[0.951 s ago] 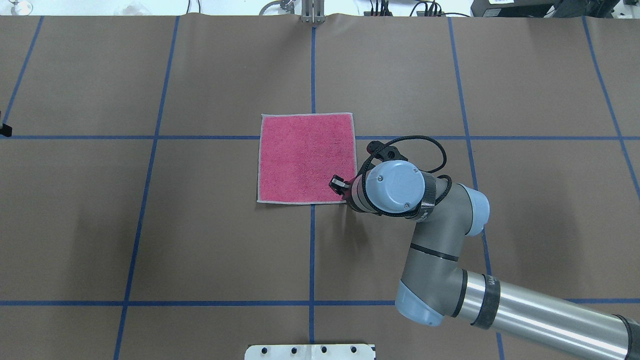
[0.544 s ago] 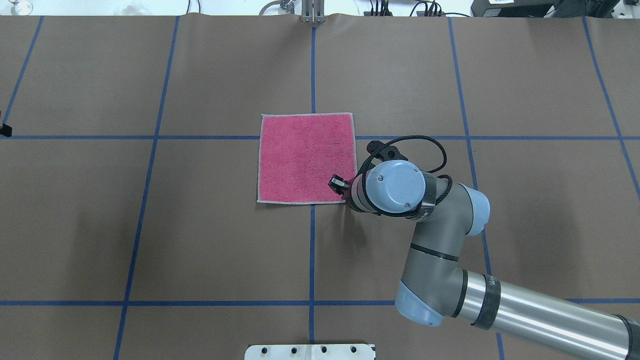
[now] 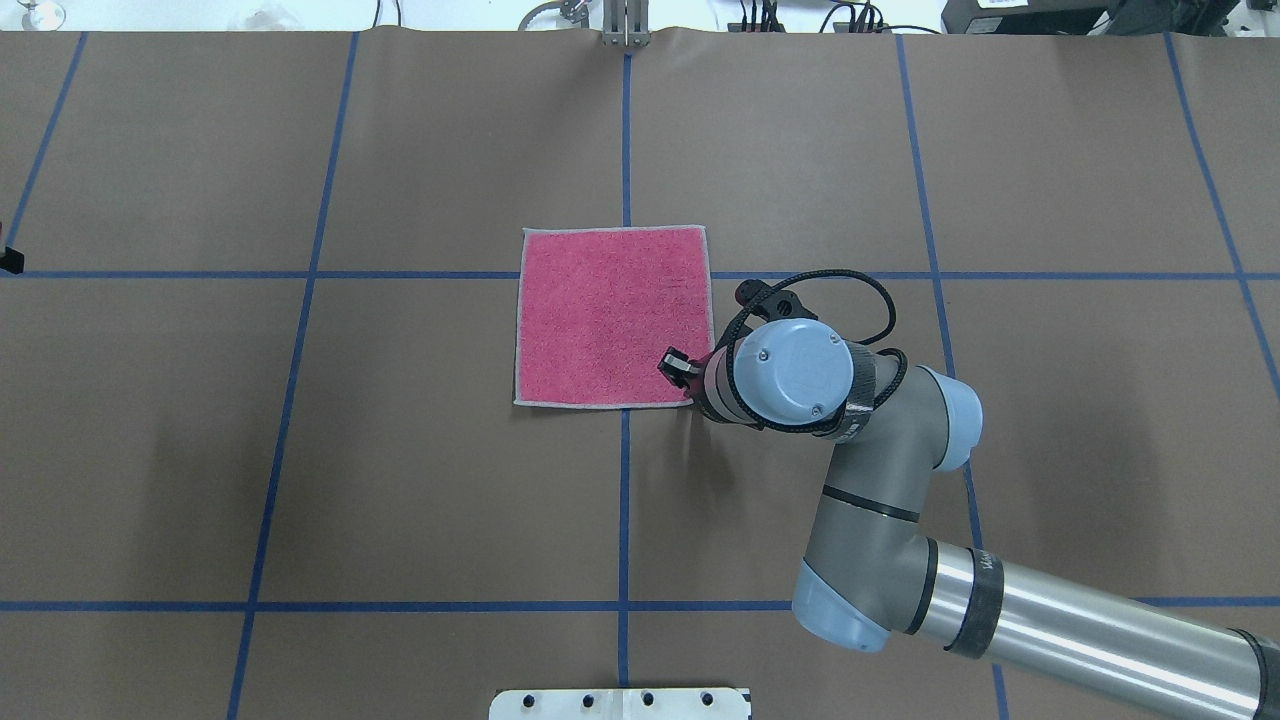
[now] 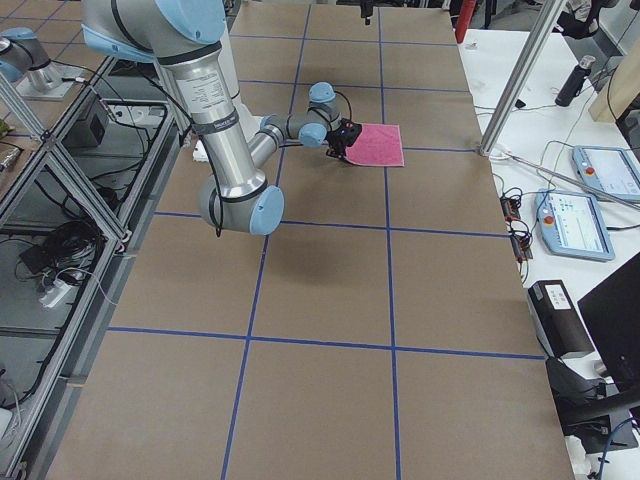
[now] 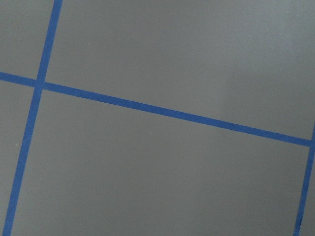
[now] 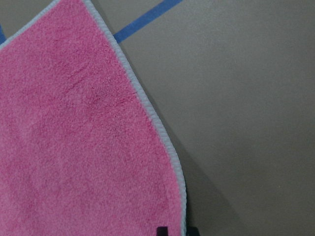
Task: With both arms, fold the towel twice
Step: 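Pinch the near towel corner with the right gripper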
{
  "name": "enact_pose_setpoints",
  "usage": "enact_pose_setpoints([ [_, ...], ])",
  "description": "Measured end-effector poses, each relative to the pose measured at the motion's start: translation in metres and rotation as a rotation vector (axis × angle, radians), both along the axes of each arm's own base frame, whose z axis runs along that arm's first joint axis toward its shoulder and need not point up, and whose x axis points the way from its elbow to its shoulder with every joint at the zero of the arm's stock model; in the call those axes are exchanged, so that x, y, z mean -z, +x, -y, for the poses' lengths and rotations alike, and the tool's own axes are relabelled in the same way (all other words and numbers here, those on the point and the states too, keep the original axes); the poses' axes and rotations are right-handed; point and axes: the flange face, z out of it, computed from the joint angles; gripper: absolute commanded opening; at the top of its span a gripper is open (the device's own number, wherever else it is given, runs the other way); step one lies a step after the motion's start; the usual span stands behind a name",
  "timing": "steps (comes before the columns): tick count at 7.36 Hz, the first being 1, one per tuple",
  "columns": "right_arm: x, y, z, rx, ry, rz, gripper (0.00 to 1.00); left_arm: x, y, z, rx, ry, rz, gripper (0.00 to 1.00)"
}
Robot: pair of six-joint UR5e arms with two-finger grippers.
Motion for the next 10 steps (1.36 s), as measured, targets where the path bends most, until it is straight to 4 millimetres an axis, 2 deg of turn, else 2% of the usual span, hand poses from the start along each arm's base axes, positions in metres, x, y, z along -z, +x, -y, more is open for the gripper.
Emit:
enact_pose_setpoints([
  [10, 0.0001, 0.0065, 0.0008, -0.005, 0.001, 0.001, 0.22, 0.0003, -0.0002, -0.0007, 0.000, 0.000, 0.000, 1.00],
])
